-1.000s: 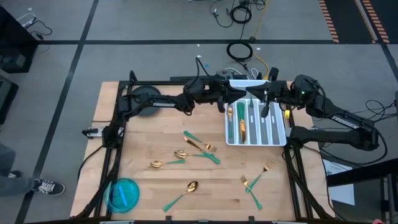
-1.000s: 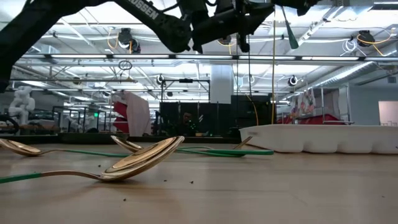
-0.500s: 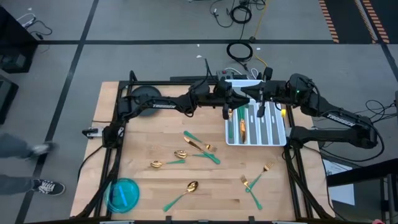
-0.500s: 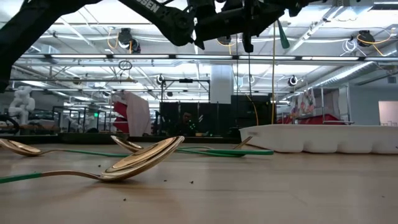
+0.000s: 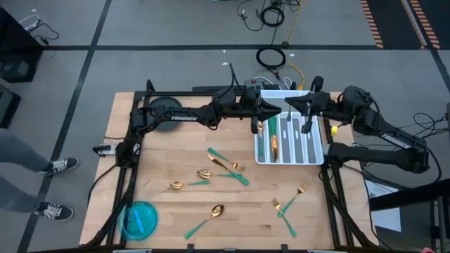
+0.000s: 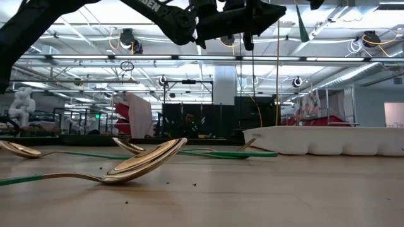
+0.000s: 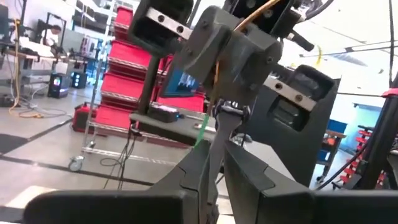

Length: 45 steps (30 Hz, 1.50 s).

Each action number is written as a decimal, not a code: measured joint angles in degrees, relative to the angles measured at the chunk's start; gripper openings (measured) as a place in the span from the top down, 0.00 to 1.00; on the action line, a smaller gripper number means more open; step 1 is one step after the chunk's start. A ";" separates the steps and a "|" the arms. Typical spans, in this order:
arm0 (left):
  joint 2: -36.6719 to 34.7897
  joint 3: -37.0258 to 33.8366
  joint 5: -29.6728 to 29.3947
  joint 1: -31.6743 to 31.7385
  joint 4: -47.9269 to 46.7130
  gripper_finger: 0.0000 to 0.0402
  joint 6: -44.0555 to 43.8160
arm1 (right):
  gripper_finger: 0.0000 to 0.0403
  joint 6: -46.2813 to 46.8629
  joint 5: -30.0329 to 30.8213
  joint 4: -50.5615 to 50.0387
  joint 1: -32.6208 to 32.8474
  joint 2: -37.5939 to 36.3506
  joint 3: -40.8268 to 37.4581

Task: Sort silverware
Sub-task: Put the green fork into the silverware tray

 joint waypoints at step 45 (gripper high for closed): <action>0.00 0.17 10.78 2.76 0.23 0.86 -0.57 | 1.00 1.91 -6.06 3.28 0.11 2.21 -0.02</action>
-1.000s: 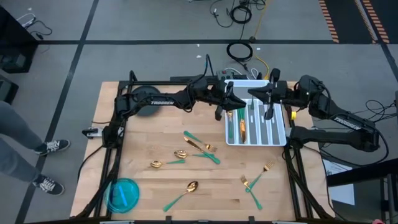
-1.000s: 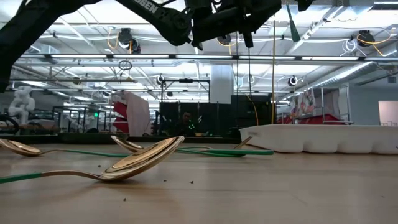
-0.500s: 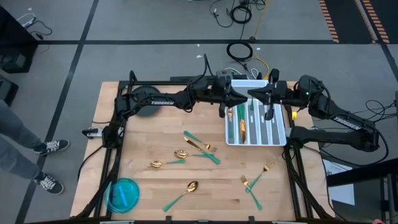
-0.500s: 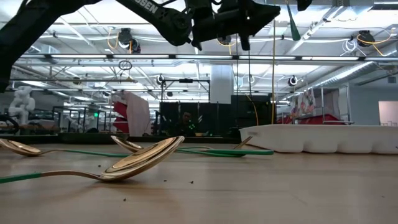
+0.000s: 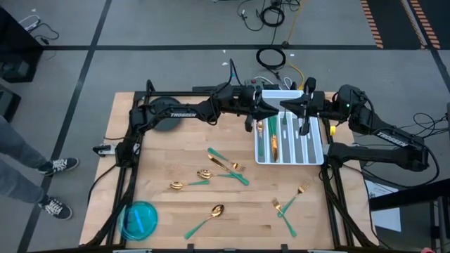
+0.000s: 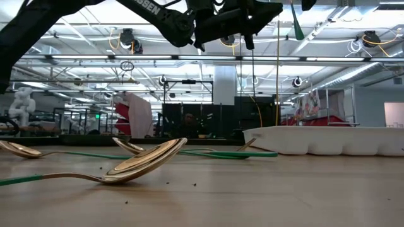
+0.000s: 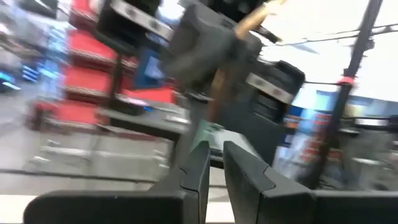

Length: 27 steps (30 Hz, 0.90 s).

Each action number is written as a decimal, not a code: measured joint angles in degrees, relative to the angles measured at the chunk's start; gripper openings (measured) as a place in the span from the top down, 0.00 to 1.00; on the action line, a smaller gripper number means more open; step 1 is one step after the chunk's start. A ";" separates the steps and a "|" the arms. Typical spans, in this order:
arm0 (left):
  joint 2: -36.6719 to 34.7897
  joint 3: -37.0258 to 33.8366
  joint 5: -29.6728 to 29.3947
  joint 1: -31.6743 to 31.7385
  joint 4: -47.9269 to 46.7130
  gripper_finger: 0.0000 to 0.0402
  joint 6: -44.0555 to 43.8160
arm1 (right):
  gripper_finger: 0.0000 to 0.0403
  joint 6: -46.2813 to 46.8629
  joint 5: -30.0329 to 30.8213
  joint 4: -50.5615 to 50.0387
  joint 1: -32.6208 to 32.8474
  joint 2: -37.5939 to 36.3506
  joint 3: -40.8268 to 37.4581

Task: Sort silverware
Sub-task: Put the green fork into the silverware tray

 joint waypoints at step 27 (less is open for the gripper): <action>0.02 0.07 0.10 -0.95 0.50 0.80 -6.31 | 1.00 0.46 0.02 -0.02 -0.02 0.00 0.00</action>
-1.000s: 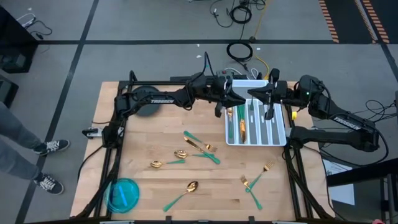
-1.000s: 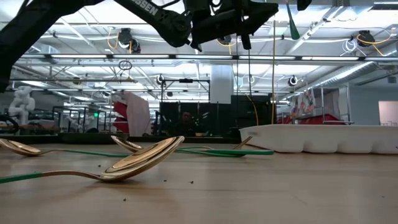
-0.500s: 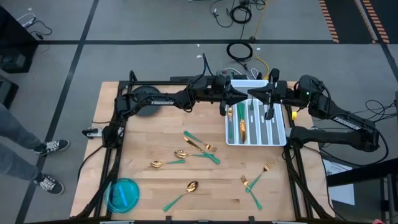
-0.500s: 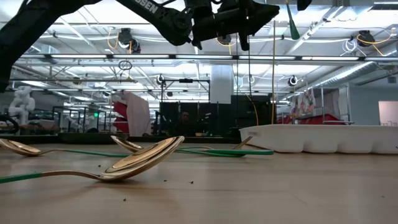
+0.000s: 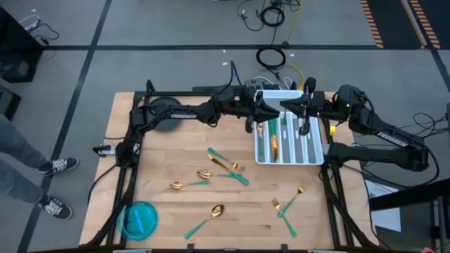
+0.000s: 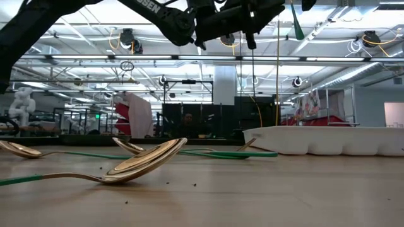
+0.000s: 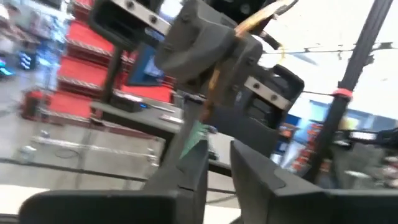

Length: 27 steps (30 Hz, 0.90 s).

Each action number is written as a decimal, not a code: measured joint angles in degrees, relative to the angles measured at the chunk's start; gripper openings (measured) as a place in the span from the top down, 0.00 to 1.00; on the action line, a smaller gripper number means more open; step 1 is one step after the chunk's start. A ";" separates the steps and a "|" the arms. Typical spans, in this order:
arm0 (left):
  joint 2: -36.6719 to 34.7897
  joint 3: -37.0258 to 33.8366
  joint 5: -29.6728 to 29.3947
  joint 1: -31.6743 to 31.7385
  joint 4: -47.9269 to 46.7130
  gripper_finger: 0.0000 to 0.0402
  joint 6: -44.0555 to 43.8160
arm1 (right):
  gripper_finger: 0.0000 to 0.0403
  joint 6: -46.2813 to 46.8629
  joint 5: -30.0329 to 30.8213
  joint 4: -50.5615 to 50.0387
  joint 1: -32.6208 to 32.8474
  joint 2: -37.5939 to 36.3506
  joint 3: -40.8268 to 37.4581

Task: Sort silverware
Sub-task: Put the green fork into the silverware tray

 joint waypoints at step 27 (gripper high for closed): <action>0.00 0.00 -12.13 -0.94 -1.86 0.44 0.18 | 1.00 0.22 -3.04 5.94 0.04 4.98 0.02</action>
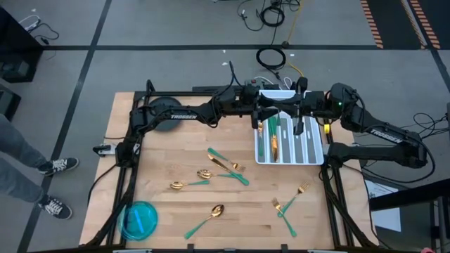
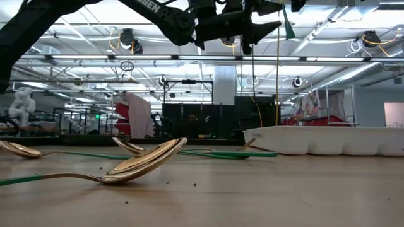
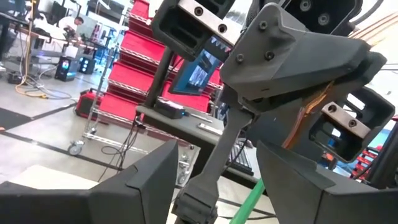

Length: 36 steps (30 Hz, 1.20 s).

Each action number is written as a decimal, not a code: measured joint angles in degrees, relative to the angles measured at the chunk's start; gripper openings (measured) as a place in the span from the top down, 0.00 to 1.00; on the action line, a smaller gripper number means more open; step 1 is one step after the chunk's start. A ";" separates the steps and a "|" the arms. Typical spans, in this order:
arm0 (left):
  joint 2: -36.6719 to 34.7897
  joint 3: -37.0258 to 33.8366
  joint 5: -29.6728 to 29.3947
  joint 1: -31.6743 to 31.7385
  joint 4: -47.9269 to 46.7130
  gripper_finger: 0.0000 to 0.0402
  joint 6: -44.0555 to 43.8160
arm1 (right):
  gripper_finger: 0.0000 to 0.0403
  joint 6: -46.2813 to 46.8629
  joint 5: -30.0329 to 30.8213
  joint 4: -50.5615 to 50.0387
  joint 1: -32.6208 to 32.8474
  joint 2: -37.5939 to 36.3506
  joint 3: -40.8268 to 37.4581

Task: Sort silverware
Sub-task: Put the green fork into the silverware tray

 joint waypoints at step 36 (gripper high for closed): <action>0.04 0.00 -1.24 -0.20 1.77 0.54 0.12 | 1.00 -1.11 0.11 1.04 -1.66 0.28 0.00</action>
